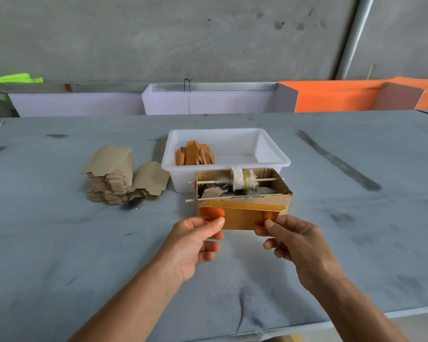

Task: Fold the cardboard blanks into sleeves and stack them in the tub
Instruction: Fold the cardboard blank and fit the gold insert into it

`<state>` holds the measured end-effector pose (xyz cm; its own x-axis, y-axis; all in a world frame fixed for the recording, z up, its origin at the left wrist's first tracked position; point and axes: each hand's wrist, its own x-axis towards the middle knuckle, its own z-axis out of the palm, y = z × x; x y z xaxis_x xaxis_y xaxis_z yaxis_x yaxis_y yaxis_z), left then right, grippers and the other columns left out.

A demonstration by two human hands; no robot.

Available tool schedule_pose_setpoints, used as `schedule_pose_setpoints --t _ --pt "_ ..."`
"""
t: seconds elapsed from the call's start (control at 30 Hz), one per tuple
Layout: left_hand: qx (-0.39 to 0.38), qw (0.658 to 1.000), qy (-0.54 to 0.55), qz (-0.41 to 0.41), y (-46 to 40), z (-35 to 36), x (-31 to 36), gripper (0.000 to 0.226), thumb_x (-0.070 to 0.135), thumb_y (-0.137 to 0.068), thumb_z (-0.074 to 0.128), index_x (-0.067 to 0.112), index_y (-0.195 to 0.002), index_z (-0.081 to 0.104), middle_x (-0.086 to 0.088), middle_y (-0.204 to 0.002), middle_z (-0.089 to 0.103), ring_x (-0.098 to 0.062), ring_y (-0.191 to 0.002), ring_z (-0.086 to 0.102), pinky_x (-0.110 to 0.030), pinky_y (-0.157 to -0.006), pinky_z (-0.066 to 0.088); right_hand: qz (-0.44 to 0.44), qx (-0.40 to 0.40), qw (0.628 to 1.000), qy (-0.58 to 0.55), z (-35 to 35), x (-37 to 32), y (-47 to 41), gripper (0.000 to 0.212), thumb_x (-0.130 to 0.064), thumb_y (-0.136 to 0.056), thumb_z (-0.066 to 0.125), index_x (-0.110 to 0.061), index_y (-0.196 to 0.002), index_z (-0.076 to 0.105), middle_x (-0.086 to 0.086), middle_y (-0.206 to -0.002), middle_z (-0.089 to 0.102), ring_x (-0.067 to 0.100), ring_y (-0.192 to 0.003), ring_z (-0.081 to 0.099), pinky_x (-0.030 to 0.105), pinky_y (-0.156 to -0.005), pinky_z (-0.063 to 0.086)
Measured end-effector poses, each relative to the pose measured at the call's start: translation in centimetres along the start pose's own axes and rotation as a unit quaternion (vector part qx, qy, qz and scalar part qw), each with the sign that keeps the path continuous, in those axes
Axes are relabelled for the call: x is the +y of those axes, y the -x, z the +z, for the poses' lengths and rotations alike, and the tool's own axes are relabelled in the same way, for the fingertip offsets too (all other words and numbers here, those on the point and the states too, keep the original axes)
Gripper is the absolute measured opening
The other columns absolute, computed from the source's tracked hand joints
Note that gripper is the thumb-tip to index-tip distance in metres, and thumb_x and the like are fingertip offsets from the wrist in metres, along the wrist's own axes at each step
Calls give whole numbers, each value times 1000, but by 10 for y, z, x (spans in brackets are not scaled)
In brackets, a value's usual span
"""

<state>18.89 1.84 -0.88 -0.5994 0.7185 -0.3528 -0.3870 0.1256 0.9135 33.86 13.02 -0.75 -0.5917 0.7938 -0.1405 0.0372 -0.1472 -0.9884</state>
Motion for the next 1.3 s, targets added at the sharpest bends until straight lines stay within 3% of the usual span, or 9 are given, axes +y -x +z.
schedule_pose_setpoints --t 0.1,0.27,0.43,0.63,0.73,0.87,1.1,1.3 --pt "-6 1000 24 1 -2 0 1 5 13 -81 69 9 -83 66 -3 -61 66 -7 -42 54 -17 -37 42 13 -10 999 -33 2 -1 -2 22 -22 -73 68 -5 -88 69 9 -79 74 9 -53 59 23 -56 42" --pt "-28 998 44 18 -3 3 4 4 4 -83 65 4 -79 65 -6 -59 66 -6 -44 55 -15 -41 46 55 -14 995 -87 -1 -3 -6 20 -21 -68 69 -8 -83 66 8 -75 71 8 -53 59 18 -49 45" --pt "-35 998 33 33 -2 1 8 2 2 -83 64 2 -81 65 -11 -68 68 -9 -49 59 -18 -44 49 56 -26 995 -76 -3 -3 -7 11 -15 -80 65 -6 -86 67 10 -77 73 10 -57 63 18 -51 47" --pt "-18 999 38 35 -3 1 9 4 3 -80 68 -1 -80 65 -10 -66 67 -11 -52 60 -18 -48 52 59 -40 994 -87 -2 -3 -7 24 -22 -68 69 -5 -84 67 11 -79 73 11 -59 65 18 -52 49" --pt "-8 998 37 42 -4 2 10 4 0 -79 68 -2 -79 64 -10 -64 67 -13 -54 63 -19 -49 52 76 -39 990 -112 -1 -3 -8 14 -18 -67 70 -5 -73 66 12 -73 71 10 -55 63 17 -49 49" --pt "4 998 29 53 -5 3 10 7 -5 -78 67 -2 -74 63 -10 -60 66 -13 -53 63 -19 -49 52 82 -10 989 -122 1 0 -8 13 -6 -75 70 -6 -63 65 13 -67 68 11 -53 62 18 -48 49" --pt "11 998 40 42 -4 5 9 11 -11 -79 65 0 -75 64 -8 -61 66 -12 -50 62 -20 -49 53 24 60 996 -58 10 3 -11 10 -5 -75 74 -7 -70 66 4 -58 66 10 -55 60 20 -54 46" --pt "51 993 -24 104 -4 7 4 15 -9 -75 70 5 -71 66 -6 -58 69 -13 -51 65 -20 -49 53 -1 94 992 -80 14 4 -9 22 3 -74 74 -12 -79 58 0 -53 63 7 -48 62 20 -51 44"
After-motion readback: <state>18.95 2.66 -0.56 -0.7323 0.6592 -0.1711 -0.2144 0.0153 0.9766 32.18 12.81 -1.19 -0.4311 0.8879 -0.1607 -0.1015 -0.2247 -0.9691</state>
